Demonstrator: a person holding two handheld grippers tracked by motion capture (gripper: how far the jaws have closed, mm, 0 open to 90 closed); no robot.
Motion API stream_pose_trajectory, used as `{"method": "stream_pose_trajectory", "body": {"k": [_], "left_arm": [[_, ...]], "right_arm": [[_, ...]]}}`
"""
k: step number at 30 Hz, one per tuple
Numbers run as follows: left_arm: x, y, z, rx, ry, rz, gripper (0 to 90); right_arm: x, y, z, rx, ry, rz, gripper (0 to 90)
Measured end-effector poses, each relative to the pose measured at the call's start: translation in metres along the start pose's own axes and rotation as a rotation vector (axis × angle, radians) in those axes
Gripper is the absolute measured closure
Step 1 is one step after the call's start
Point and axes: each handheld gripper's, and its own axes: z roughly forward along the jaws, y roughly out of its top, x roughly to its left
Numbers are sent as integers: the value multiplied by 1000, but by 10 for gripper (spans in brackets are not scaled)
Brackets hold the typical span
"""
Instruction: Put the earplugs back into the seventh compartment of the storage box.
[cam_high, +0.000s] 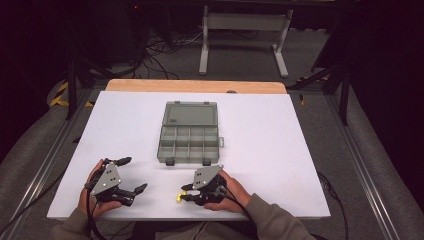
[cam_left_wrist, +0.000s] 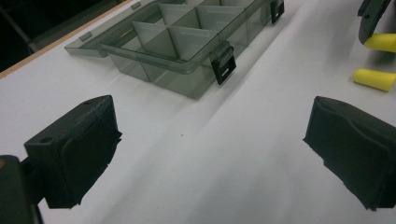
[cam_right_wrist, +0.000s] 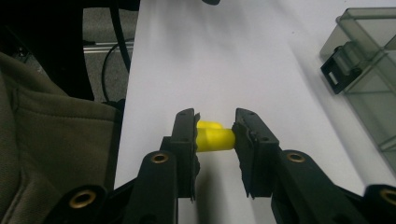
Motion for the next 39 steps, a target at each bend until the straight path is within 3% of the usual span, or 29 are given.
{"method": "stream_pose_trajectory", "body": {"k": [10,14,18,27,39], "left_arm": [[0,0,1,7,0,0,32],[-1,2,3,16,2,19,33],[0,1,2,10,3,4,33],[-1,2,3,19,2,16,33],[0,1,3,15,-2,3,35]], "right_arm": [[-1,4,-10,-33,-59,-16,707],[-1,3,-13,-40,-84,-16,707],[-1,5,-17,-58,-104,-25,710],[-3,7,-29,-100,-163,-26,715],[-7,9,-39,-130,-206,-20,716]]}}
